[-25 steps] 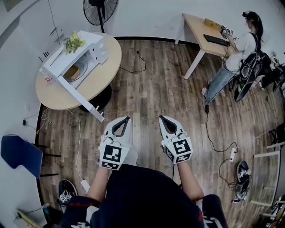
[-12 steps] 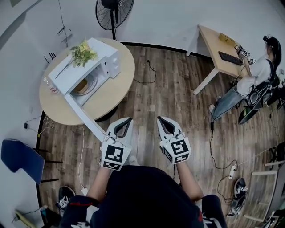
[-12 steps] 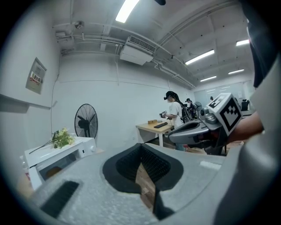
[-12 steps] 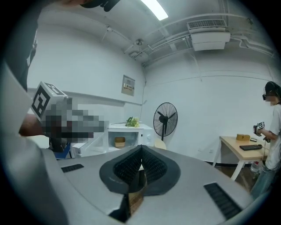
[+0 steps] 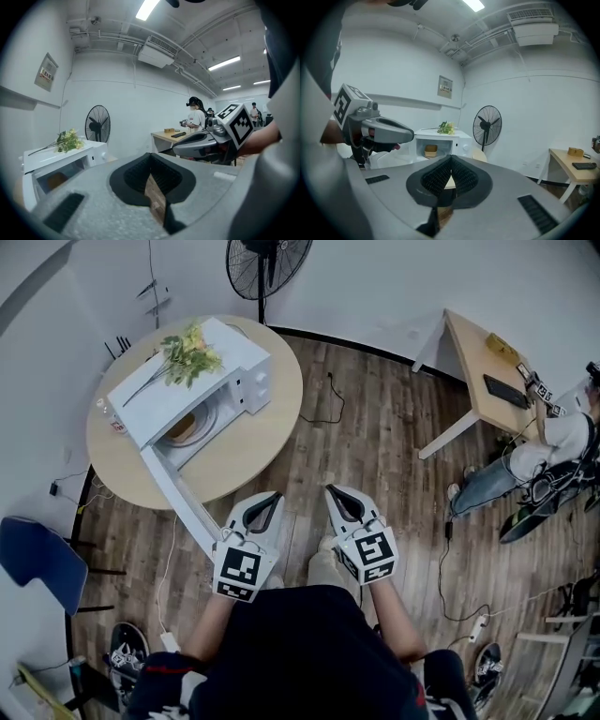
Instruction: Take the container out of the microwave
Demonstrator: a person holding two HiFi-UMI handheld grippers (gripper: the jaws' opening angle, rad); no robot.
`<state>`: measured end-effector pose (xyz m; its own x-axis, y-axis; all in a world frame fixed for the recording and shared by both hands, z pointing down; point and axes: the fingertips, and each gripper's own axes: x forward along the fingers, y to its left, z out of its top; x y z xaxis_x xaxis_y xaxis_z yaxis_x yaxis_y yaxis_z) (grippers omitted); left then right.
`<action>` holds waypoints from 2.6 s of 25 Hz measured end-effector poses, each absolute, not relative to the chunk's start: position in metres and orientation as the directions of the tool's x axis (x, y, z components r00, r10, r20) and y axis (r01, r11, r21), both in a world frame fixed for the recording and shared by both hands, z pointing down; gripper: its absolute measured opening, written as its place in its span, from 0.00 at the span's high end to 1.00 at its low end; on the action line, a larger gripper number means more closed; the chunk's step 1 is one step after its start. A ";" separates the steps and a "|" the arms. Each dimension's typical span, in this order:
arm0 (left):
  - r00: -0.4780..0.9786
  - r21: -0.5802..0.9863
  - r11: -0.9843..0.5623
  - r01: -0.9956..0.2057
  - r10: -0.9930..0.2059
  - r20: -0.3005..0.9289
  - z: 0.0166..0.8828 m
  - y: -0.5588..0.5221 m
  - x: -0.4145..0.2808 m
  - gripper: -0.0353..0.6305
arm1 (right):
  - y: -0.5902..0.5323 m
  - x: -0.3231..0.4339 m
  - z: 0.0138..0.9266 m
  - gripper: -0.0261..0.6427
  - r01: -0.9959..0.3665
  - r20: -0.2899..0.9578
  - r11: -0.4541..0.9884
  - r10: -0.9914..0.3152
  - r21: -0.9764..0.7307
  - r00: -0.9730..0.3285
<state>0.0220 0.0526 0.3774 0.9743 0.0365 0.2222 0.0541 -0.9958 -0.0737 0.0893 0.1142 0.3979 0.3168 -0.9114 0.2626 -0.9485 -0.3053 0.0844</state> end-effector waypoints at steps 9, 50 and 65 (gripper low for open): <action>0.945 -0.045 -0.983 -0.177 -0.183 0.272 0.392 0.005 0.062 0.93 | 0.038 0.137 0.409 0.95 -0.997 0.302 -0.021 -0.952 0.068 0.041; 0.615 -0.020 -0.680 -0.733 -0.675 0.407 0.447 -0.110 0.070 0.93 | -0.120 0.115 0.467 0.95 -0.724 0.422 0.690 -0.656 -0.003 -0.626; 0.642 0.051 -0.695 -0.718 -0.632 0.434 0.473 -0.169 0.060 0.93 | -0.184 0.090 0.521 0.95 -0.631 0.610 0.770 -0.544 0.091 -0.576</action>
